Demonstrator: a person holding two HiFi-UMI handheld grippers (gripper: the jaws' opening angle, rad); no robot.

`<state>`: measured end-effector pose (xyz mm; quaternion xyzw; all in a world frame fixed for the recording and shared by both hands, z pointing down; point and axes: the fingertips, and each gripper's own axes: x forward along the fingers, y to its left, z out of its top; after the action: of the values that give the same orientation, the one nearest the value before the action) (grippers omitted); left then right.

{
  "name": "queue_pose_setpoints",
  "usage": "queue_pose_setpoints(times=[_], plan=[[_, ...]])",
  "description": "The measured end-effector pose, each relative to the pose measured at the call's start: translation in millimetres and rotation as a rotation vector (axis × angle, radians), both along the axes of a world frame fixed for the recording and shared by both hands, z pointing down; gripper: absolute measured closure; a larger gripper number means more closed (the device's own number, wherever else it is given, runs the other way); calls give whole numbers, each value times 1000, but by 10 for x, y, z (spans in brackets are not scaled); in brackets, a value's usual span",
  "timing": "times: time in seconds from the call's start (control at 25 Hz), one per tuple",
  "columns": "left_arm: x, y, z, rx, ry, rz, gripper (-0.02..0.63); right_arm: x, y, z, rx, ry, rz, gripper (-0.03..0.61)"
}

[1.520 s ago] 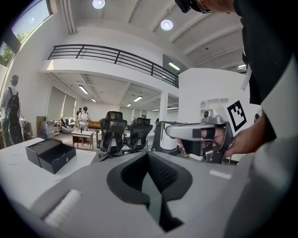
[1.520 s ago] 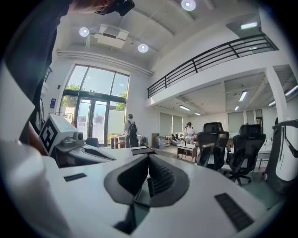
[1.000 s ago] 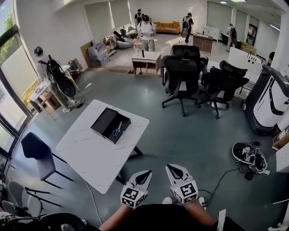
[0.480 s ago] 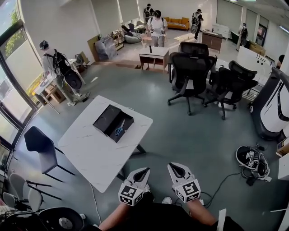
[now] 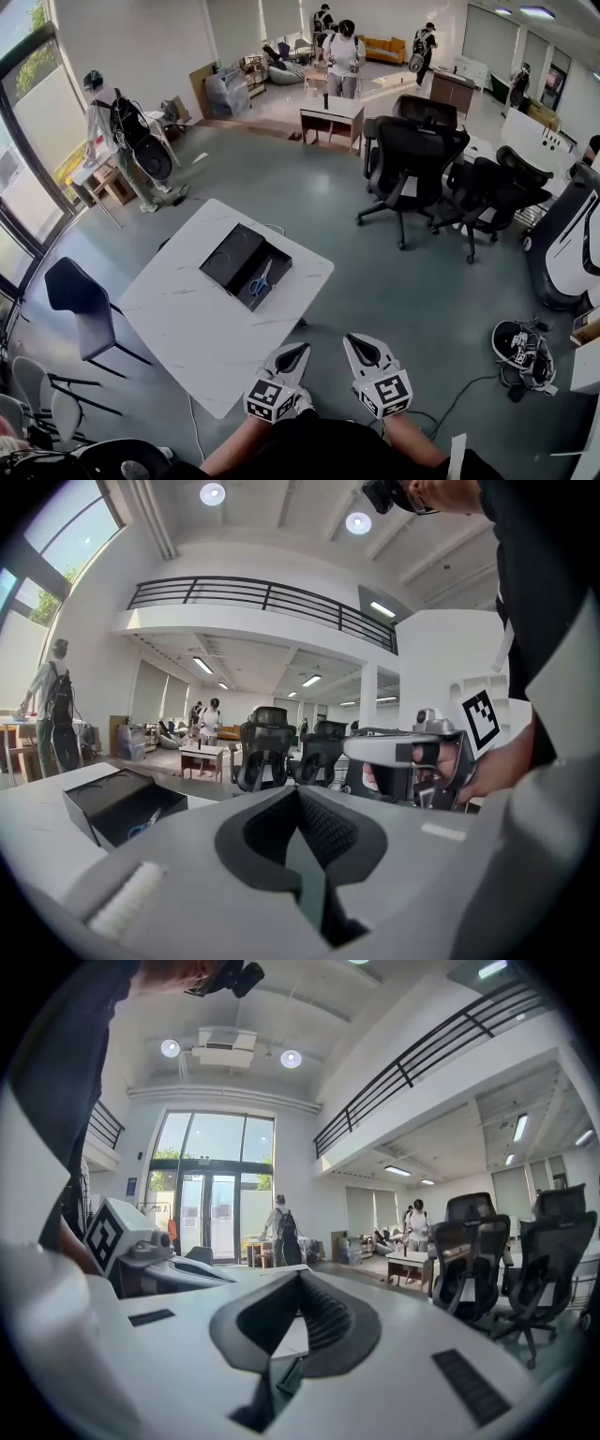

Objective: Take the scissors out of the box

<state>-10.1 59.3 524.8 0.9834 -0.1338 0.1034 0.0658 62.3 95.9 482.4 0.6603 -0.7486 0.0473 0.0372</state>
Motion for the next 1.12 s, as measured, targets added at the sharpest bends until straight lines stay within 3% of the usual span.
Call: queue_pose_setpoints(times=[0.56, 0.76, 1.12], plan=[[-309, -881, -154, 79, 54, -48, 604, -342, -919, -135, 16, 79, -64, 571], [-469, -1124, -145, 83, 57, -88, 604, -521, -1166, -106, 8, 98, -117, 571], [-433, -1489, -37, 59, 37, -187, 604, -474, -1612, 52, -16, 66, -221, 571]])
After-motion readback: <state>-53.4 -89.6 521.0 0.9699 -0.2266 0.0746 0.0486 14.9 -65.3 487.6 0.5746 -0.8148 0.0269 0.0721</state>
